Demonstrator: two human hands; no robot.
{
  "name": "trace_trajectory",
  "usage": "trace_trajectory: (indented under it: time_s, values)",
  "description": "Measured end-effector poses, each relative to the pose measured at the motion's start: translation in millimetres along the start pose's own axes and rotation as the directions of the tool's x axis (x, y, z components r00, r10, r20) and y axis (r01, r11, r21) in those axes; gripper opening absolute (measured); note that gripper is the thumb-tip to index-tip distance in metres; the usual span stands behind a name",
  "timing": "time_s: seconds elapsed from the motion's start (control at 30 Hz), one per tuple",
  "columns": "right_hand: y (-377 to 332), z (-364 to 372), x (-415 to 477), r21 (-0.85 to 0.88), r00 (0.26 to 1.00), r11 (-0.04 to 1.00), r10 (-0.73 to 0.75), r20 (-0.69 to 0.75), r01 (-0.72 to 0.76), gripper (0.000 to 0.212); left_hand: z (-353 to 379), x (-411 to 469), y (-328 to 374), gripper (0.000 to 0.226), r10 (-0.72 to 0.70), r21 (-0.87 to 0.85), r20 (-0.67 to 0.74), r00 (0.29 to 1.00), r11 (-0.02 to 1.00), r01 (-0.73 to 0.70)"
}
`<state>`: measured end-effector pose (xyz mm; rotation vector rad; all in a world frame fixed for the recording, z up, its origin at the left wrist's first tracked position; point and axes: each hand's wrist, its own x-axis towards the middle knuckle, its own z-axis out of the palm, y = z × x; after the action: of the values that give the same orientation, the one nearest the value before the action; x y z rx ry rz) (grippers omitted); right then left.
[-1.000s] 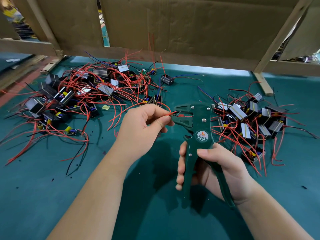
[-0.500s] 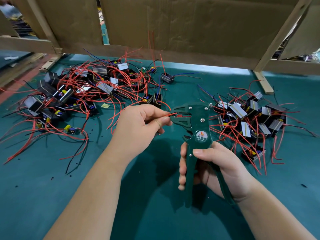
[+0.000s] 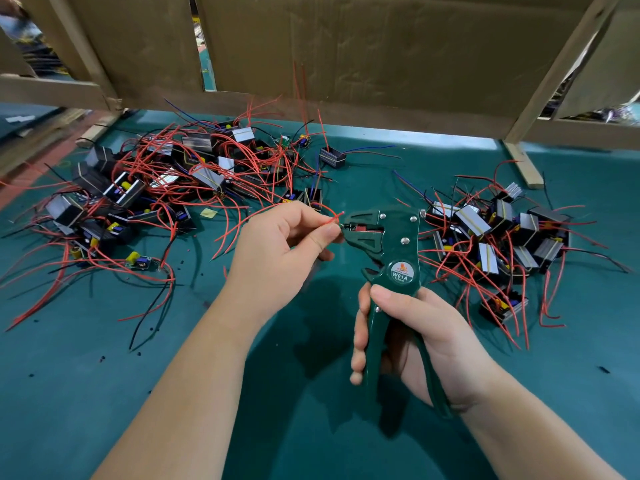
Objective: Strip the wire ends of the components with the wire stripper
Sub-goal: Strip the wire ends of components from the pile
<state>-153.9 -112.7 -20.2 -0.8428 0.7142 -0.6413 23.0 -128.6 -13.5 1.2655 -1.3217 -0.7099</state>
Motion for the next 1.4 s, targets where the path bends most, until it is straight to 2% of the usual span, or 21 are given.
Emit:
trace_trajectory:
  time_s: [0.07, 0.13, 0.2, 0.3, 0.4, 0.53, 0.67, 0.8, 0.87, 1.07, 1.2, 1.3, 1.4]
  values:
    - [2.5, 1.6, 1.5, -0.048, 0.991, 0.999, -0.027, -0.13, 0.021, 0.034, 0.3, 0.6, -4.0, 0.021, 0.026, 0.031, -0.043, 0.999, 0.999, -0.024]
    - [2.1, 1.6, 2.3, -0.045, 0.975, 0.999, -0.038, -0.218, 0.029, 0.038, 0.8, 0.7, -8.1, 0.017, 0.1, 0.165, -0.038, 0.994, 0.982, -0.092]
    - [0.4, 0.6, 1.3, -0.024, 0.976, 0.999, -0.033, -0.217, 0.028, 0.037, 0.7, 0.0, -11.3, 0.015, 0.166, 0.284, 0.009, 0.986, 0.945, -0.162]
    - [-0.4, 0.4, 0.5, -0.027, 0.989, 0.999, -0.034, -0.141, 0.031, 0.038, 1.4, -0.7, -14.4, 0.016, 0.145, 0.327, 0.045, 0.988, 0.933, -0.152]
    - [0.3, -1.2, 2.2, -0.022, 0.996, 0.998, -0.058, -0.066, 0.056, 0.033, 2.5, -0.7, -15.1, 0.019, 0.083, 0.278, 0.053, 0.995, 0.956, -0.095]
    - [-4.4, -4.9, 4.8, 0.088, 0.997, 0.993, -0.076, -0.004, 0.076, 0.016, -0.5, 0.9, -14.6, 0.018, 0.086, 0.239, 0.025, 0.996, 0.967, -0.089]
    - [-9.0, -9.7, 6.1, 0.182, 0.987, 0.971, -0.144, -0.066, 0.154, 0.018, -1.1, 1.5, -11.4, 0.018, 0.06, 0.186, -0.007, 0.998, 0.981, -0.057]
    - [-8.3, -13.2, 6.5, 0.204, 0.982, 0.962, -0.167, -0.092, 0.183, 0.023, 1.2, 1.8, -10.9, 0.02, -0.011, 0.078, 0.008, 1.0, 0.997, 0.01]
    - [-7.0, -12.1, 6.8, 0.188, 0.979, 0.962, -0.186, -0.082, 0.199, 0.027, 1.7, 1.7, -10.7, 0.019, -0.005, 0.082, 0.018, 1.0, 0.997, 0.003]
    - [-4.5, -9.5, 7.4, 0.159, 0.966, 0.954, -0.257, -0.003, 0.254, 0.059, 3.0, -0.6, -10.5, 0.02, -0.016, 0.184, 0.097, 0.995, 0.983, -0.002]
    - [-1.0, -6.5, 8.3, 0.158, 0.969, 0.958, -0.245, 0.007, 0.241, 0.065, 6.7, -2.4, -13.1, 0.022, -0.03, 0.218, 0.119, 0.992, 0.976, 0.004]
    - [-5.3, -10.9, 9.3, 0.18, 0.968, 0.952, -0.247, -0.036, 0.249, 0.067, 3.8, -0.7, -13.6, 0.025, -0.076, 0.24, 0.096, 0.992, 0.97, 0.051]
    - [-13.7, -17.2, 7.2, 0.195, 0.968, 0.949, -0.253, -0.008, 0.249, 0.082, -0.3, 1.7, -12.5, 0.024, -0.11, 0.222, 0.052, 0.993, 0.97, 0.096]
